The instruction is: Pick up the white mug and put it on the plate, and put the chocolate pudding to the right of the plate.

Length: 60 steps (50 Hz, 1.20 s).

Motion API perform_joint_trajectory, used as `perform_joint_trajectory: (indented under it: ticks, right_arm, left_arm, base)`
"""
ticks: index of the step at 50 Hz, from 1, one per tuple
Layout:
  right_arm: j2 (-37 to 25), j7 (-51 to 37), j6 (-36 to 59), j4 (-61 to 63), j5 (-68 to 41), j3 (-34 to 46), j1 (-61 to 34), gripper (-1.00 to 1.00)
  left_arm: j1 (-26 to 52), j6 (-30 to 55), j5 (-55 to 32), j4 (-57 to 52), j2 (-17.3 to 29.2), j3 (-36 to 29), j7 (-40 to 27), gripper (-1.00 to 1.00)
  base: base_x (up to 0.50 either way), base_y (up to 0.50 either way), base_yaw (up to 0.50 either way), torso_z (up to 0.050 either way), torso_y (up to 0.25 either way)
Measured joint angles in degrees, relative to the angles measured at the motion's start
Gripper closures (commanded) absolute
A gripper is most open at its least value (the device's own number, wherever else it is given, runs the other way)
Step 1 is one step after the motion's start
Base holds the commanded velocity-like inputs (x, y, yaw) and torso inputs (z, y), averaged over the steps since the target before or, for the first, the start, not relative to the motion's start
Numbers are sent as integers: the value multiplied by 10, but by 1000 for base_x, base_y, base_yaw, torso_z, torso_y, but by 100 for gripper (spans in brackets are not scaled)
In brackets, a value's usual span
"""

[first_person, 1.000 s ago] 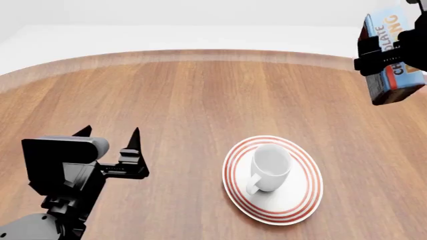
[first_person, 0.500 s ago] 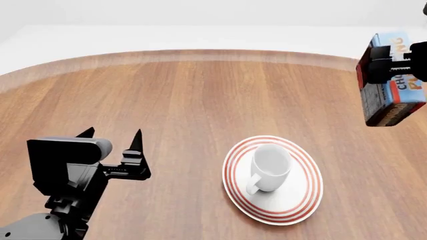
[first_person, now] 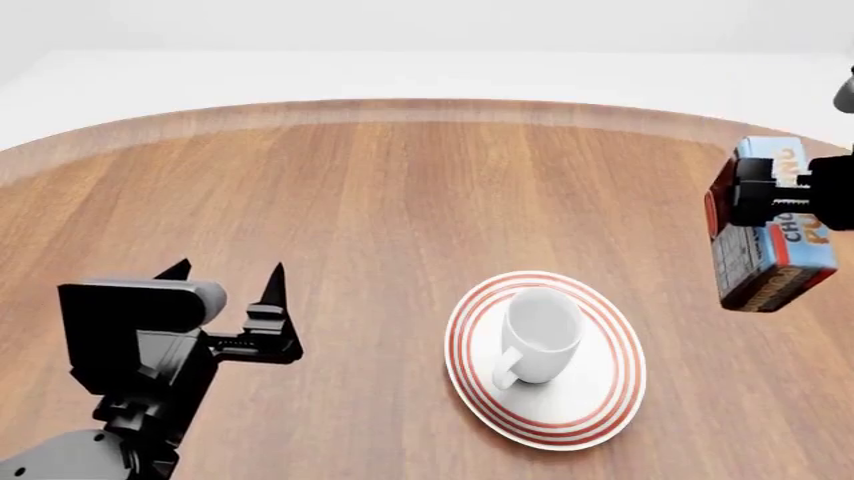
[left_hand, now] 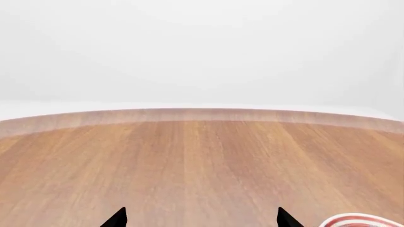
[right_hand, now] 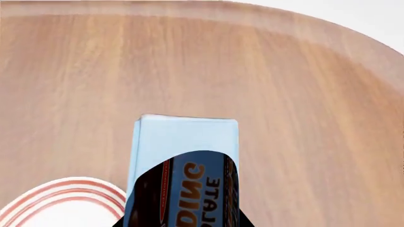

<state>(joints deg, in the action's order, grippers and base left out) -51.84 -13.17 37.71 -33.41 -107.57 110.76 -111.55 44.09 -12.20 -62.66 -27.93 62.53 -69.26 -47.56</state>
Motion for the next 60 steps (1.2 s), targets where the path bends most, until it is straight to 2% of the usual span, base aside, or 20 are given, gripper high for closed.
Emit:
perform_joint_trajectory:
  ticks: [13,37,60]
  right_arm:
    - [-2,11,-12,4,14,7,30,100]
    - [-57,1,-45,34,15,9,78,100]
    - [-57,12,-99,5,9,5,145,100]
  left_arm:
    - [-4,-1,1,4,-3,0,1,-100]
    - [-7,4,4,5,-9,0,0,-100]
    - [-8,10,5,10,-17,1,0,-100]
  base:
    - [0,0,0,0,0]
    - [0,0,0,0,0]
    - [0,0,0,0,0]
